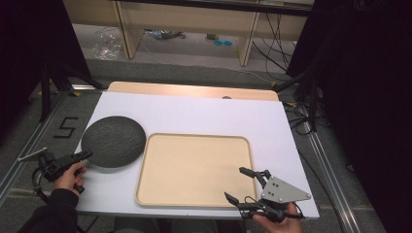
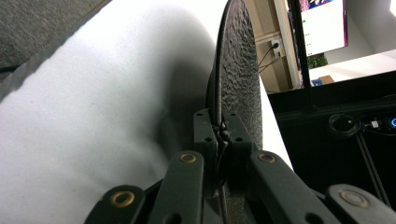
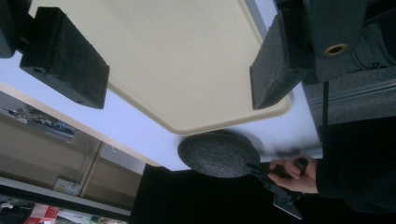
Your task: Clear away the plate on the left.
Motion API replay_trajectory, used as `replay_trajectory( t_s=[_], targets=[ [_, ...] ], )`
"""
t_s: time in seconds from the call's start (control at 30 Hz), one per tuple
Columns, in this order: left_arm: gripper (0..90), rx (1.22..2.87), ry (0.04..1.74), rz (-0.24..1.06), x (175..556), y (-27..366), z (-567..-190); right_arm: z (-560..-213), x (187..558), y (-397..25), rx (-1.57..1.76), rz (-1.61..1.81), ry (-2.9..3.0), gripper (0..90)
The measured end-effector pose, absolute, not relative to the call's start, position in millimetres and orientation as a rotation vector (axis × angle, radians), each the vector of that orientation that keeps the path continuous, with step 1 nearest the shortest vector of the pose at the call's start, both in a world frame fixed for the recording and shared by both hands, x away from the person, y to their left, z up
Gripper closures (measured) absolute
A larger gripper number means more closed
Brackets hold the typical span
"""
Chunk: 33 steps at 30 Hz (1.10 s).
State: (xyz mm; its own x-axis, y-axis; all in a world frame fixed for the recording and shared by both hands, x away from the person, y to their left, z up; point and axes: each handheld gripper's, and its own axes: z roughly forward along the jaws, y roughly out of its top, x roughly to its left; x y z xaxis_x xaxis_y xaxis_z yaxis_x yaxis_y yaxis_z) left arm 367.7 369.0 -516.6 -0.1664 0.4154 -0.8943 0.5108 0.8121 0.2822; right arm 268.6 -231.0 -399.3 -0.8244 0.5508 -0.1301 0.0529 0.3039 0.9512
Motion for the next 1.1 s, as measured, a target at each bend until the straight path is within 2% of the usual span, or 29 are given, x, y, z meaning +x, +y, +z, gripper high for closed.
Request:
replay_trajectory(
  t_s=[1.1],
  targets=[
    [84.6,0.638,1.782,-0.109,366,377,-511,-400,269,-231,0.545,1.541,2.133,21.0]
  ],
)
